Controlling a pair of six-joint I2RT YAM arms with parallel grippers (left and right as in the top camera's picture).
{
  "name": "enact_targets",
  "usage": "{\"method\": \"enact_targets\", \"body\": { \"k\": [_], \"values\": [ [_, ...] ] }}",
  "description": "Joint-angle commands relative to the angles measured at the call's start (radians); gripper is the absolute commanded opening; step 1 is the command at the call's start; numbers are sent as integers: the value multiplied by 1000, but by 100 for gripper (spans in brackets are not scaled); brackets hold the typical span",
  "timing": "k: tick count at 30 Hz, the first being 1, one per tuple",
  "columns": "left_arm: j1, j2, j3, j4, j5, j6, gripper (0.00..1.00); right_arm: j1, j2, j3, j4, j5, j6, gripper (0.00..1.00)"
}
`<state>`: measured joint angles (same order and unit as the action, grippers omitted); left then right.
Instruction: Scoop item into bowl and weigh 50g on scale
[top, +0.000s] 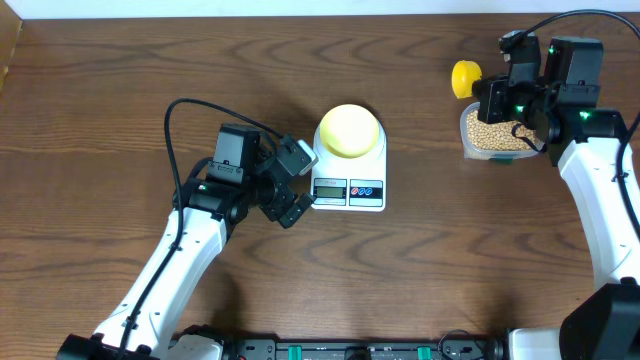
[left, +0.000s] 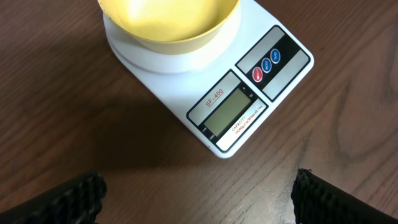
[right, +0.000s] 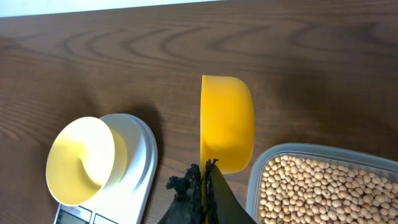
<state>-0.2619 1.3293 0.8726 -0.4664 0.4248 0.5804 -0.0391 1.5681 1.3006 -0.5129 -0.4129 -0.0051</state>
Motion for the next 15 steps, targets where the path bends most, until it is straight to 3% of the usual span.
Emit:
{"method": "enact_targets", "body": {
  "k": [1,15],
  "values": [
    [3,-5,-2,-4,20,6,98,-2,-18,20,-6,-24,-11,1],
    [3,-5,-2,-4,20,6,98,-2,-18,20,-91,-6,-11,1]
  ]
}}
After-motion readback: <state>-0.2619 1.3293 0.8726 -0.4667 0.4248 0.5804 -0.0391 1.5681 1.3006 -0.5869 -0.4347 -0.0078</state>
